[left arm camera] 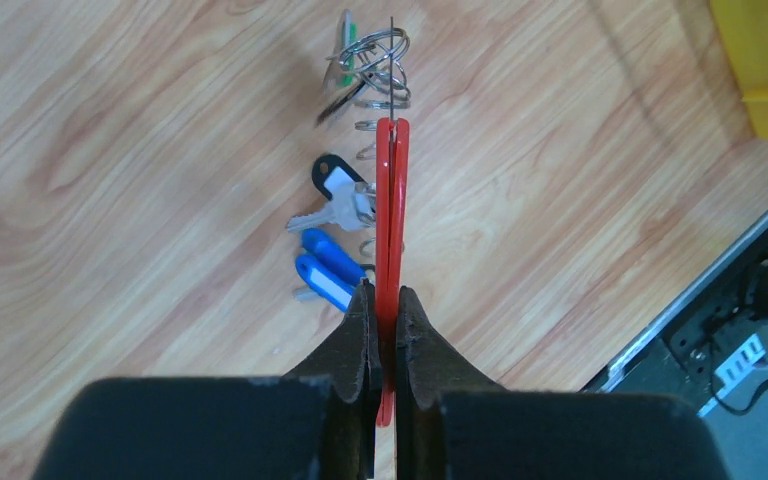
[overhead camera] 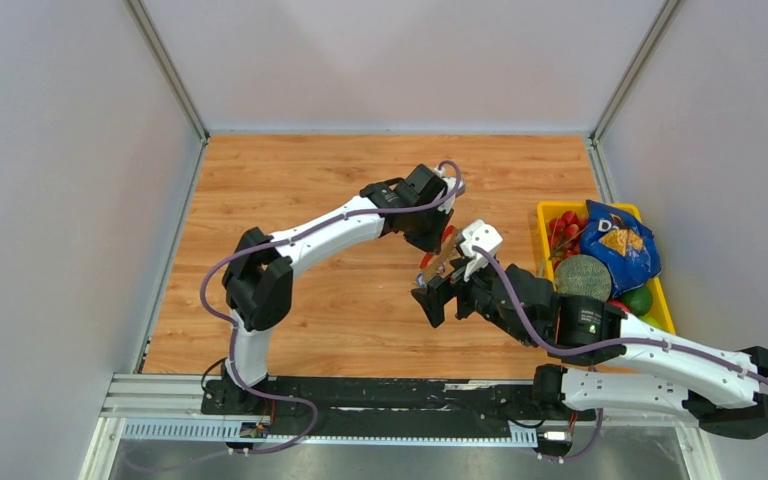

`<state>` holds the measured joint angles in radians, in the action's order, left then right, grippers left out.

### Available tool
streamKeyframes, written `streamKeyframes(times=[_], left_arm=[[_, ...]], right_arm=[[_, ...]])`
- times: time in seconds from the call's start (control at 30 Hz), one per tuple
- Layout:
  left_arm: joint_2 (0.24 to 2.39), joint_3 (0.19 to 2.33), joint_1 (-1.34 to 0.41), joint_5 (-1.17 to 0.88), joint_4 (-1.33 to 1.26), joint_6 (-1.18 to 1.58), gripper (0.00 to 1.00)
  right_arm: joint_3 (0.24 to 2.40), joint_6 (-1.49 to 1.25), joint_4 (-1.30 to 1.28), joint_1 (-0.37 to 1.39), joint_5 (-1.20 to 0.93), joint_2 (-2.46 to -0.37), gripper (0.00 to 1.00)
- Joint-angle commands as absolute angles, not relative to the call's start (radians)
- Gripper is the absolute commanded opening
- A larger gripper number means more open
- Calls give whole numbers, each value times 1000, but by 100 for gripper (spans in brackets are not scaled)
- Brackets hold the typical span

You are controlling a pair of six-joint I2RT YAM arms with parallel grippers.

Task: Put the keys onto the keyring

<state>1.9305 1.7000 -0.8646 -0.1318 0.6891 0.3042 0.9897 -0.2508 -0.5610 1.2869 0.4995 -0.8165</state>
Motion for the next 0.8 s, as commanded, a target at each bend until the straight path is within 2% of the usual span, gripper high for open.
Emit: streamKeyframes(times=[0.0,0.17,0.33,0.57,0.77], left_arm=[[2004,1767,-833,-282,559,372,0],[2064,1731,-787,-383,473,443,0],[2097,1690,-721,-435,445,493,5],[2075,1576,-660,-431,437,478,33],[2055,1548,-644,-407,474,445,41]], right_arm=[[965,-287,-522,1284,512,-782,100],[950,-287,-522,1284,508,-776,100],[946,-271,-522,1284,507,-790,100],[953,-252,-511,1282,538,-821,100],[966,-250,-508,1278,531,-848,100]])
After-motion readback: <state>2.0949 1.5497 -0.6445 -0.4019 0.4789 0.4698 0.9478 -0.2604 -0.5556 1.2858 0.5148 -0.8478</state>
